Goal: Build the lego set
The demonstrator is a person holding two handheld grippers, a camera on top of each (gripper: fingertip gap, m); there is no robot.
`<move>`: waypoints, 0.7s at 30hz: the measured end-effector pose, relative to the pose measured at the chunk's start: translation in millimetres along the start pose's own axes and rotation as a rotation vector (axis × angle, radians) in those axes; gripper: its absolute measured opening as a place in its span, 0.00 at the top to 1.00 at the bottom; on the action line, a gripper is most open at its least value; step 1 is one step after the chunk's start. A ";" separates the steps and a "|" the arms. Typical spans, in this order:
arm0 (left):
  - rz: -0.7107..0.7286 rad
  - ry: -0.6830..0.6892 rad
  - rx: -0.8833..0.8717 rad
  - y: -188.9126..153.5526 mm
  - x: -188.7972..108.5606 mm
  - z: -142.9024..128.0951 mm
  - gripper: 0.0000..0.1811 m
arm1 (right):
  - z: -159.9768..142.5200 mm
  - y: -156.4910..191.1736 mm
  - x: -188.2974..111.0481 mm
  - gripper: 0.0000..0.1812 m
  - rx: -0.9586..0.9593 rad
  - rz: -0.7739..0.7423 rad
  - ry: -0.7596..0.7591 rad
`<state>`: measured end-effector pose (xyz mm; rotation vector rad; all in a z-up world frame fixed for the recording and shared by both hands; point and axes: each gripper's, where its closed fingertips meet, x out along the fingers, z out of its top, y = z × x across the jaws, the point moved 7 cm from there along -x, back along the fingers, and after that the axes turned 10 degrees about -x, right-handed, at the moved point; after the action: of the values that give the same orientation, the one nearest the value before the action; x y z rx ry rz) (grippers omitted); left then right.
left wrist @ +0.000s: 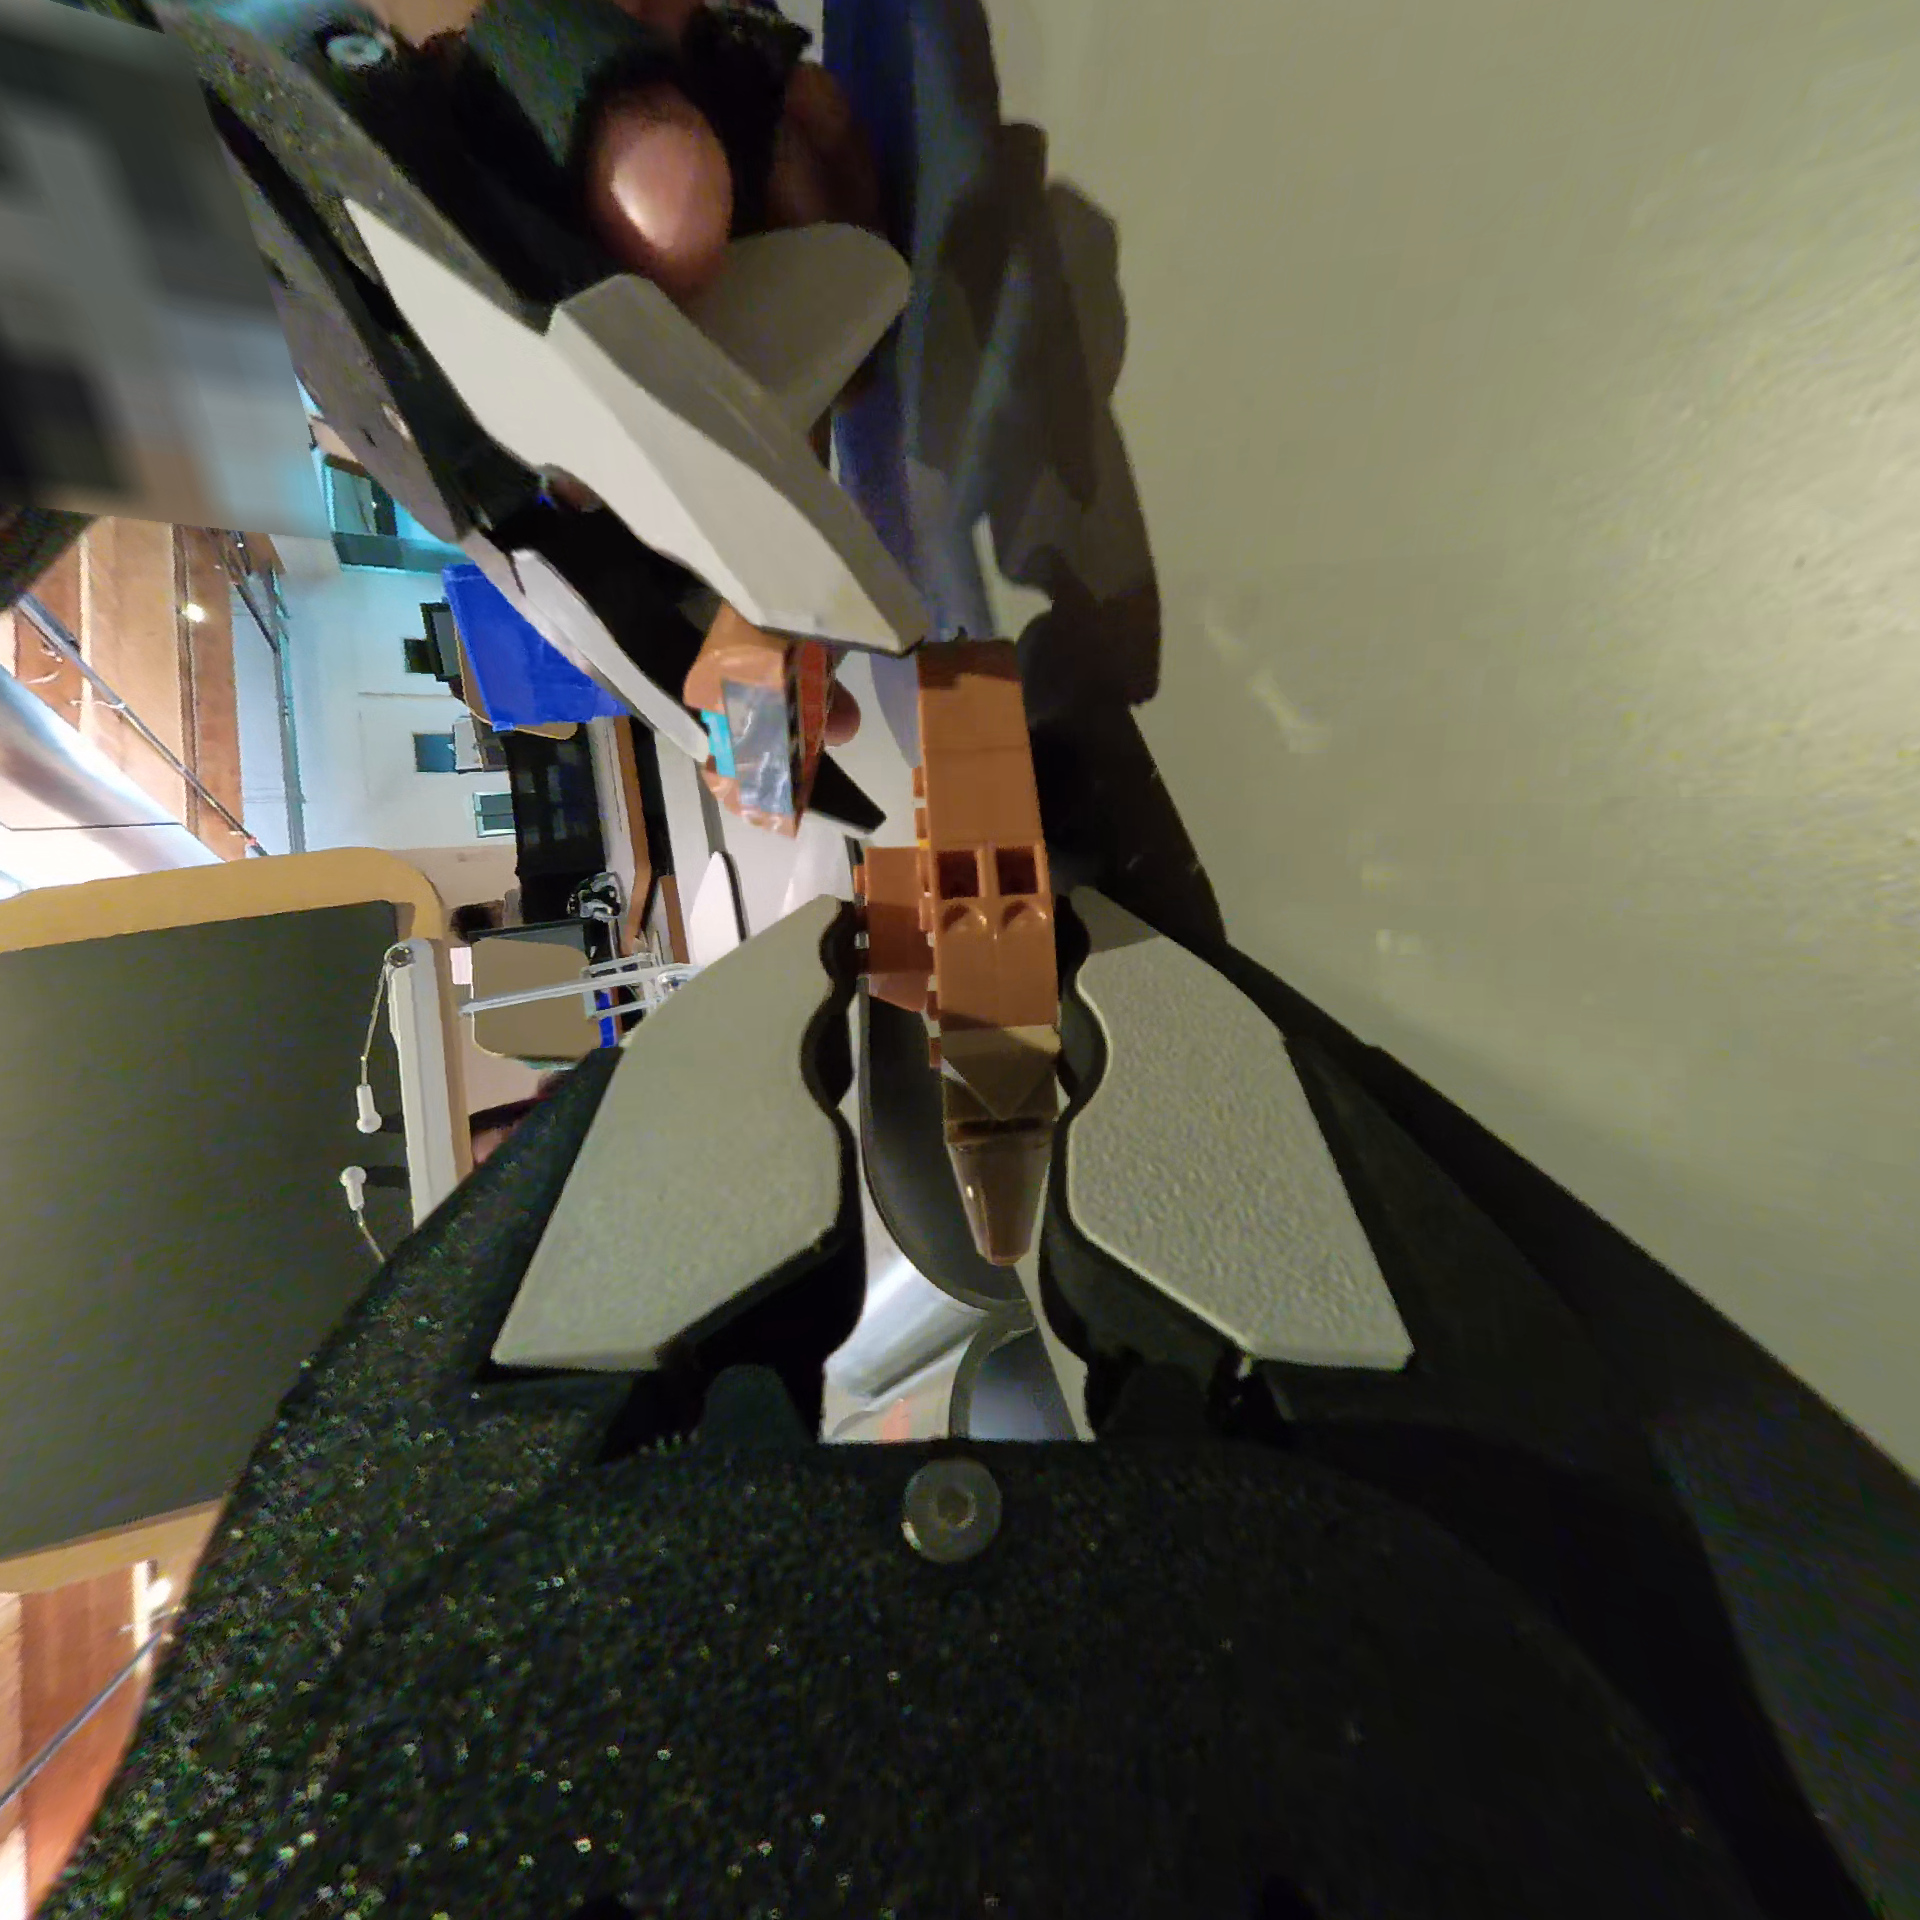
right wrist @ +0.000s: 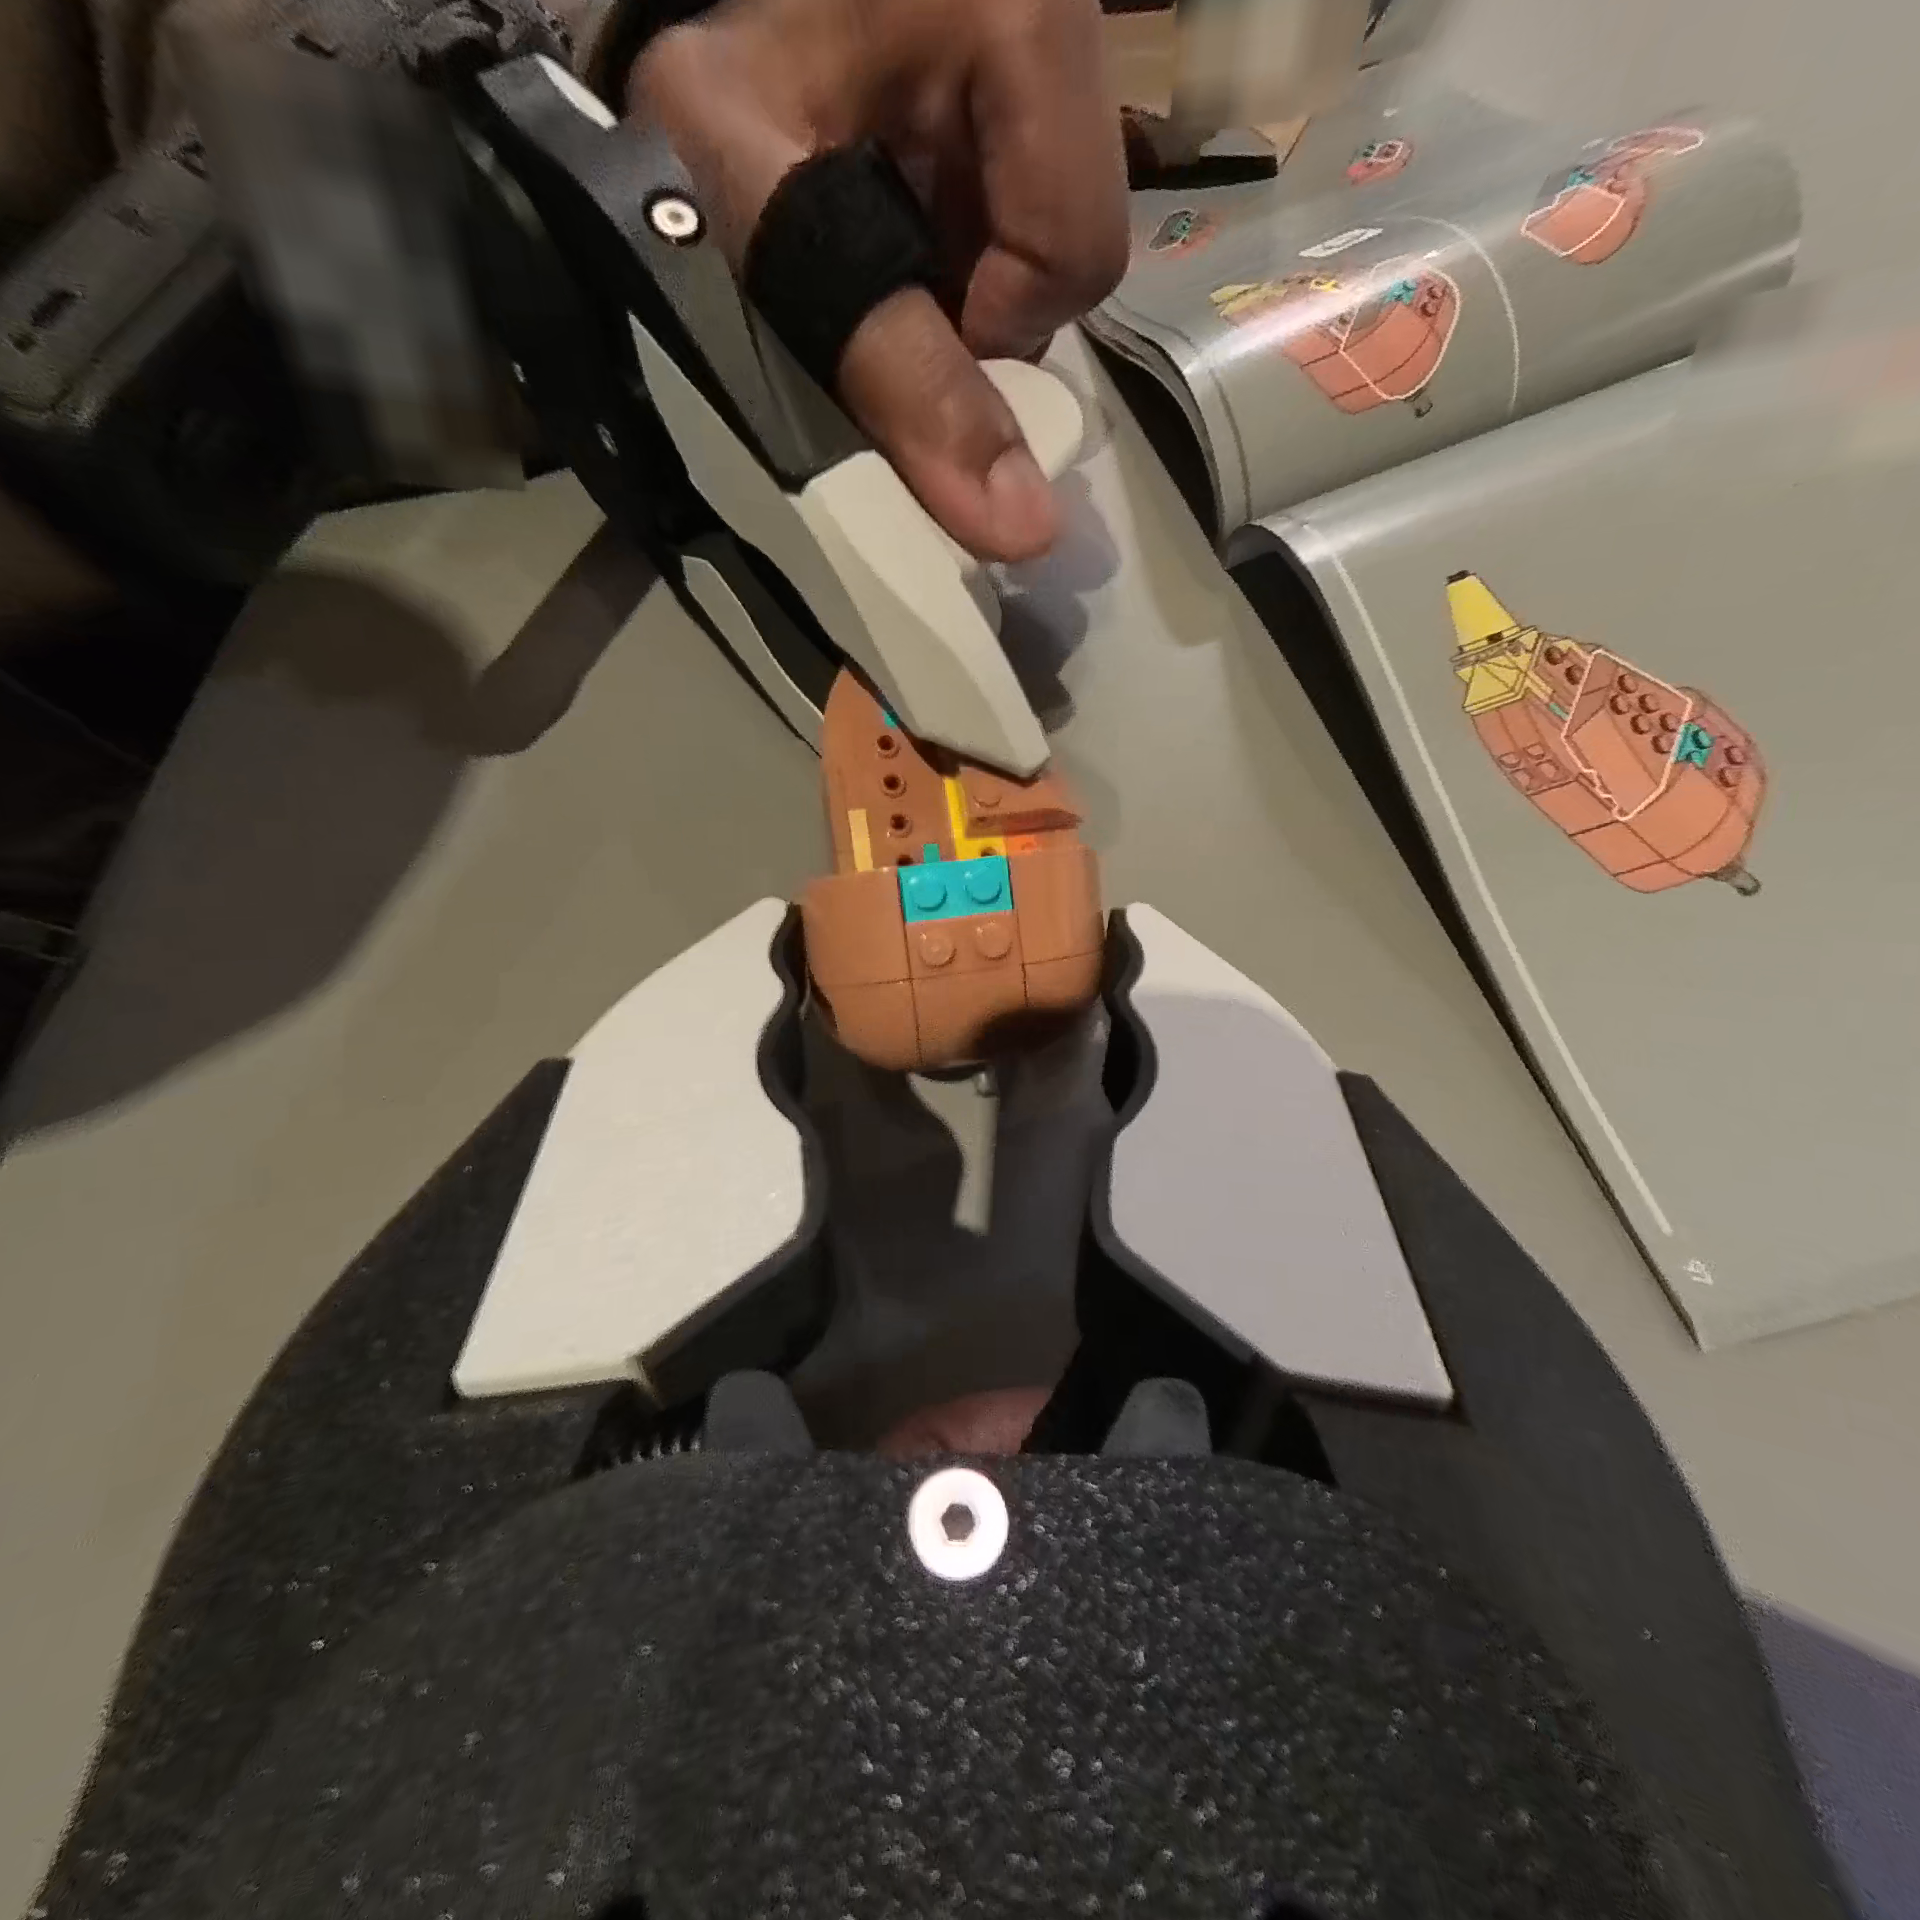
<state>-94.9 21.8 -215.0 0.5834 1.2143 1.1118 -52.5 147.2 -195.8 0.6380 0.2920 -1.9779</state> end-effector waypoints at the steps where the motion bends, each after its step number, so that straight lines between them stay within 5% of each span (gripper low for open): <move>1: -0.004 0.001 0.008 0.1 -0.2 0.3 0.80 | 0.1 0.3 1.5 0.69 0.001 0.007 0.009; 21: 0.009 -0.020 0.019 2.1 2.3 3.4 0.77 | -0.1 2.5 22.0 0.69 -0.038 -0.014 0.156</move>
<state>-92.6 25.4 -213.2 0.6139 1.2070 1.1009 -58.3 129.6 -207.9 0.7691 0.4289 -1.9349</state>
